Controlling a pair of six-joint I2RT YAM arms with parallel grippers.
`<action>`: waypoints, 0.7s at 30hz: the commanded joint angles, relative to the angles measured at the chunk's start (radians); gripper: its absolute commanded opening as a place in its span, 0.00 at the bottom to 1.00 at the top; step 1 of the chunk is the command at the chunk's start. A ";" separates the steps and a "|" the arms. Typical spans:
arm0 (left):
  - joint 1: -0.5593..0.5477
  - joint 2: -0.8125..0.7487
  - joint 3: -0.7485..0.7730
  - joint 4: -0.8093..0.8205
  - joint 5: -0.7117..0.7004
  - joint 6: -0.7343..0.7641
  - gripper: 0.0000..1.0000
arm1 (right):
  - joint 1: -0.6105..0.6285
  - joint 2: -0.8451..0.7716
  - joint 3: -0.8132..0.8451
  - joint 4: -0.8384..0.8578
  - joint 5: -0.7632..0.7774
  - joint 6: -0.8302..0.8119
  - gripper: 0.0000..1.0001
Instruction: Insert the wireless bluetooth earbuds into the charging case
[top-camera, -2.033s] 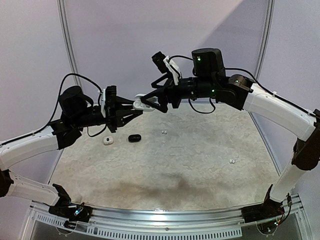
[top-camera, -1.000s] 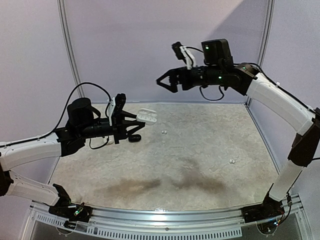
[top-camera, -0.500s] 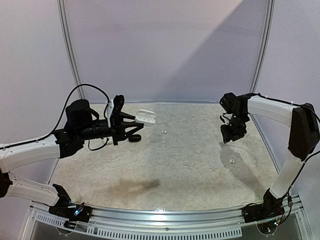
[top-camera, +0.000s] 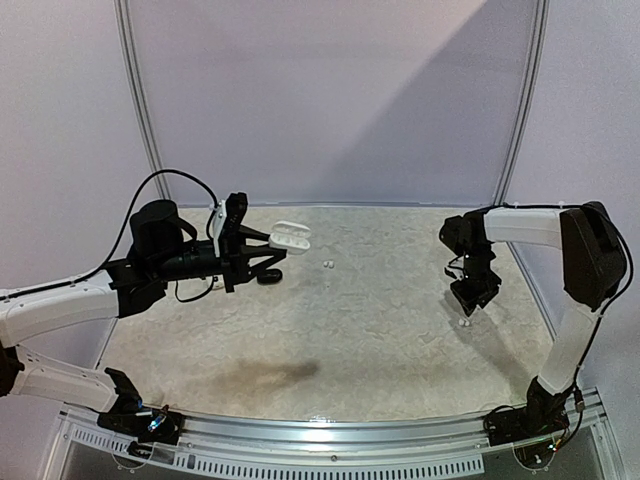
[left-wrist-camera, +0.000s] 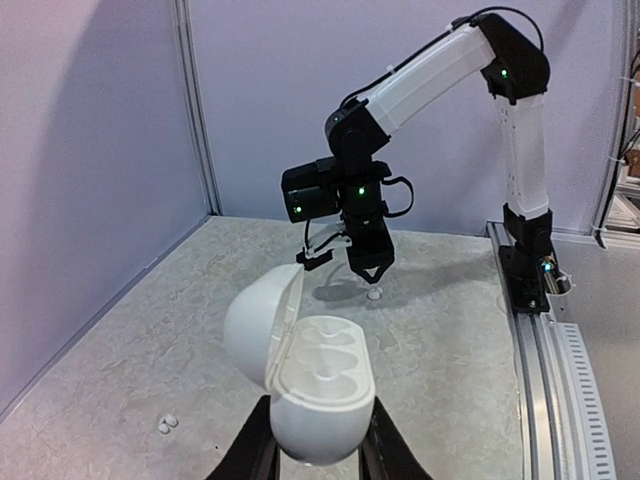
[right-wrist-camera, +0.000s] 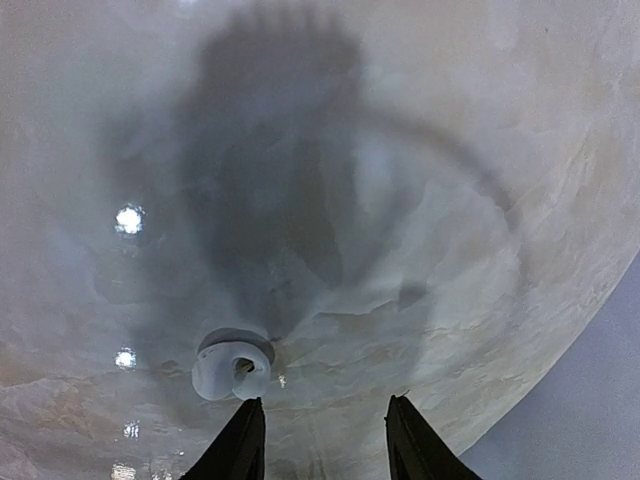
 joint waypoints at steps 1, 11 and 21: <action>-0.005 -0.010 -0.008 -0.014 0.012 0.015 0.00 | -0.007 0.006 -0.035 0.004 -0.009 -0.028 0.41; -0.005 -0.009 -0.009 -0.013 0.010 0.018 0.00 | -0.007 0.032 -0.063 0.085 -0.071 -0.028 0.38; -0.003 -0.007 -0.009 -0.013 0.011 0.029 0.00 | 0.022 0.004 -0.104 0.068 -0.180 -0.028 0.31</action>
